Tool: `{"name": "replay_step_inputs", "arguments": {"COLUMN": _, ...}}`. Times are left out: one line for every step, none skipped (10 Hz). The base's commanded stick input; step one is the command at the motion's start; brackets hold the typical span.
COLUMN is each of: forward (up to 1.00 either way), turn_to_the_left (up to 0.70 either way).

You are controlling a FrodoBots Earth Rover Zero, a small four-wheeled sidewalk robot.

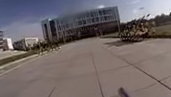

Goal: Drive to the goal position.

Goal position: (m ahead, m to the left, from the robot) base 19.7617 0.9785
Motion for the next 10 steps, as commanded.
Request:
{"name": "replay_step_inputs", "arguments": {"forward": 0.70, "turn_to_the_left": 0.00}}
{"name": "replay_step_inputs", "arguments": {"forward": 0.70, "turn_to_the_left": 0.00}}
{"name": "replay_step_inputs", "arguments": {"forward": 0.70, "turn_to_the_left": 0.00}}
{"name": "replay_step_inputs", "arguments": {"forward": 0.70, "turn_to_the_left": 0.00}}
{"name": "replay_step_inputs", "arguments": {"forward": 0.70, "turn_to_the_left": 0.00}}
{"name": "replay_step_inputs", "arguments": {"forward": 0.70, "turn_to_the_left": 0.00}}
{"name": "replay_step_inputs", "arguments": {"forward": 0.70, "turn_to_the_left": 0.00}}
{"name": "replay_step_inputs", "arguments": {"forward": 0.70, "turn_to_the_left": 0.00}}
{"name": "replay_step_inputs", "arguments": {"forward": 0.70, "turn_to_the_left": 0.00}}
{"name": "replay_step_inputs", "arguments": {"forward": 0.70, "turn_to_the_left": 0.00}}
